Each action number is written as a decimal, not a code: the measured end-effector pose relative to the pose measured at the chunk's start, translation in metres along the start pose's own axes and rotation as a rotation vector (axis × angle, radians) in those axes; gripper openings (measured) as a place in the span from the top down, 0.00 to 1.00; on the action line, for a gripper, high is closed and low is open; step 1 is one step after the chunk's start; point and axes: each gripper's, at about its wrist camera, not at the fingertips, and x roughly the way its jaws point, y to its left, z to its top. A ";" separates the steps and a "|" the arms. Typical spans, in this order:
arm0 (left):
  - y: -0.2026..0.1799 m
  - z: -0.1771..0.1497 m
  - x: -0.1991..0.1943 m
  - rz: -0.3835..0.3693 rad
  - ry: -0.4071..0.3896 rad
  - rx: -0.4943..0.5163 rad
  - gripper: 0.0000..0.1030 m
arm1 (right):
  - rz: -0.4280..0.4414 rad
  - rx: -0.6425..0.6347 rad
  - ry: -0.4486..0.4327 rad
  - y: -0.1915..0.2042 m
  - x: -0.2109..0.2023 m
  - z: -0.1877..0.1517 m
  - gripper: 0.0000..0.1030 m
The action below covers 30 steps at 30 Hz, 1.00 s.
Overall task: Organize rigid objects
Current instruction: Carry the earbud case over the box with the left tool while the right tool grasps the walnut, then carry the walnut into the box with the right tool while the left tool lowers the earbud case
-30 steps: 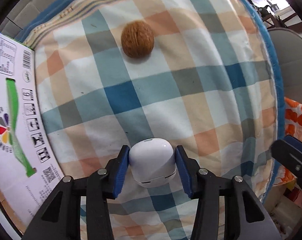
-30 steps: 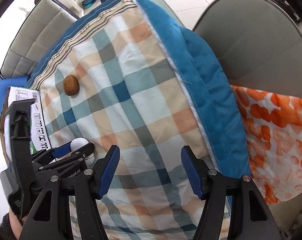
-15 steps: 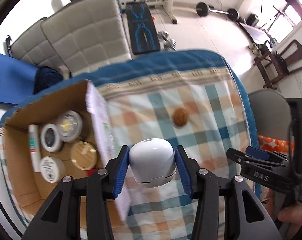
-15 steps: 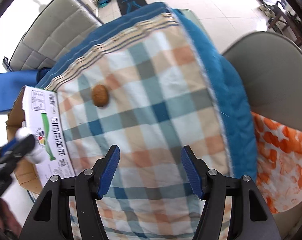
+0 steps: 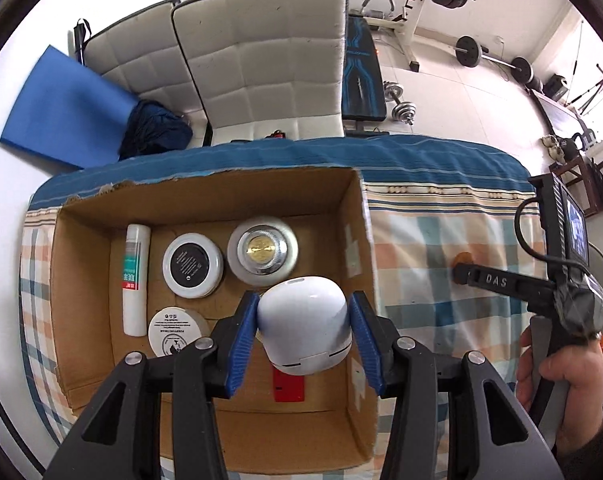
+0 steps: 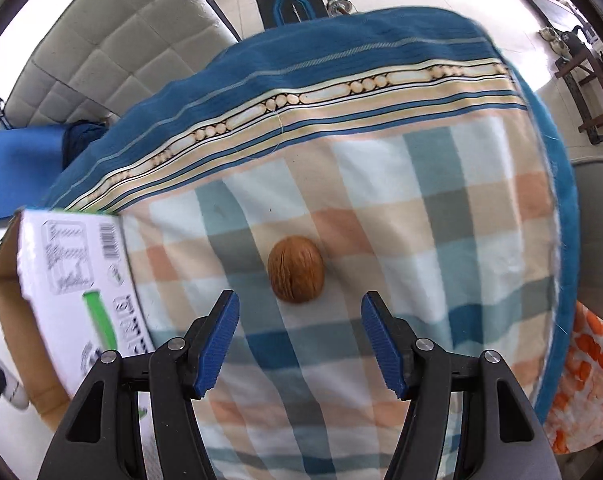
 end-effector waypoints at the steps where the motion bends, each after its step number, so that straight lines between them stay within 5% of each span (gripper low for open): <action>1: 0.004 0.000 0.004 -0.004 0.006 -0.007 0.58 | -0.002 0.003 0.013 0.003 0.007 0.002 0.36; 2: 0.006 0.000 0.008 -0.006 0.011 -0.010 0.58 | -0.005 0.004 0.023 0.005 0.013 0.004 0.40; 4: 0.011 -0.001 0.015 -0.008 0.024 -0.012 0.58 | -0.033 -0.001 0.044 0.009 0.024 0.004 0.66; 17: 0.021 -0.001 0.008 -0.043 0.004 0.007 0.58 | -0.105 -0.148 -0.091 0.044 -0.027 -0.027 0.67; 24: 0.038 -0.013 -0.028 -0.090 -0.046 0.017 0.58 | -0.035 -0.239 -0.221 0.074 -0.102 -0.074 0.67; 30: 0.082 -0.030 -0.064 -0.105 -0.083 0.003 0.58 | 0.081 -0.344 -0.235 0.125 -0.138 -0.127 0.67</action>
